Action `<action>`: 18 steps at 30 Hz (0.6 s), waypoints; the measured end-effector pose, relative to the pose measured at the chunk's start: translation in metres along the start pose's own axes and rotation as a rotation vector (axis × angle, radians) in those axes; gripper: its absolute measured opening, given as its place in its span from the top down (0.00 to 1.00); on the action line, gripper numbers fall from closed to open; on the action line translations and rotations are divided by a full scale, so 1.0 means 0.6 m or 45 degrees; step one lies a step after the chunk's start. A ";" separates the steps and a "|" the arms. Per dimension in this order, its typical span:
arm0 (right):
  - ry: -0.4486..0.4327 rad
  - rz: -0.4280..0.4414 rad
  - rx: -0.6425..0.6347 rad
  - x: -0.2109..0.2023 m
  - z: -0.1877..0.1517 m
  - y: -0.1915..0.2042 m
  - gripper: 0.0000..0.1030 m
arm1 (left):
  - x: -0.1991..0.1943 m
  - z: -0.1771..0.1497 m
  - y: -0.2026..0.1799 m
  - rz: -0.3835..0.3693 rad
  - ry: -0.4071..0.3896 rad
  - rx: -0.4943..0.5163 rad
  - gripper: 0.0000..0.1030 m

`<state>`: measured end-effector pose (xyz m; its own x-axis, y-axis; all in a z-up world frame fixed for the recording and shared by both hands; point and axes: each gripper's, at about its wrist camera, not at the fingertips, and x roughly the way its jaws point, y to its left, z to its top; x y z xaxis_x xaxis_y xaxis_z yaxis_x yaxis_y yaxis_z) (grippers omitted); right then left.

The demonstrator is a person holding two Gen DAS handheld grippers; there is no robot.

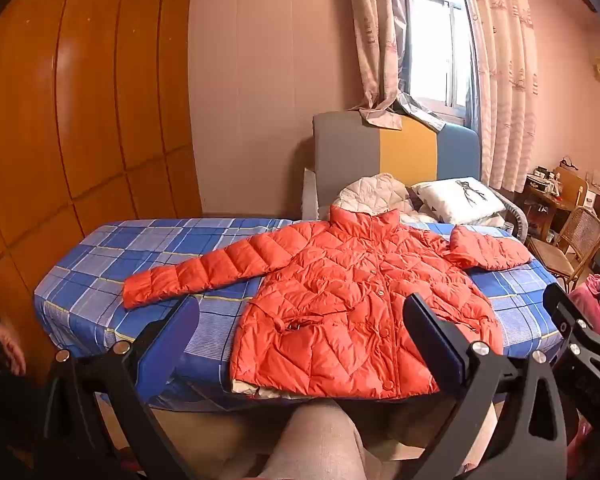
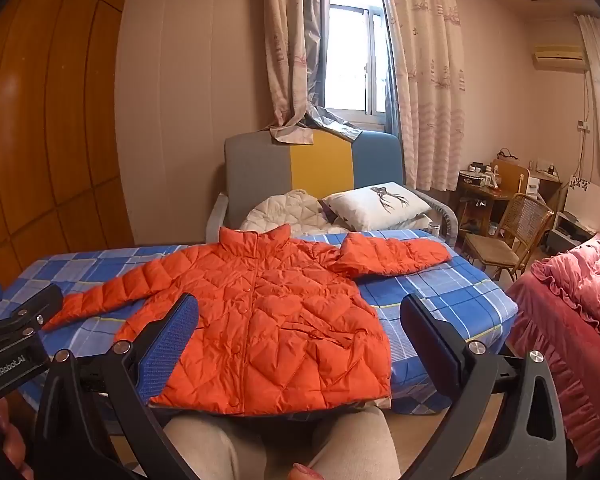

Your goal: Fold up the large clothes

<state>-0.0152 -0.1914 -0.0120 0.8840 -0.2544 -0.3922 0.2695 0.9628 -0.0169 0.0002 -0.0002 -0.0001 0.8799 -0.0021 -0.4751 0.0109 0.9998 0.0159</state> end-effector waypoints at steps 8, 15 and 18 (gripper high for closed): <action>-0.011 0.011 0.016 0.000 -0.002 -0.004 0.03 | 0.001 0.000 0.000 0.000 0.007 -0.004 0.02; -0.012 0.008 0.011 -0.002 -0.006 -0.004 0.03 | 0.000 0.000 0.000 0.001 0.004 -0.004 0.02; -0.008 0.007 0.010 -0.001 -0.004 -0.002 0.03 | 0.000 0.000 0.000 0.001 0.006 -0.005 0.02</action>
<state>-0.0170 -0.1920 -0.0137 0.8879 -0.2494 -0.3865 0.2673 0.9636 -0.0077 0.0003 -0.0003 -0.0003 0.8777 -0.0011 -0.4792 0.0083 0.9999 0.0128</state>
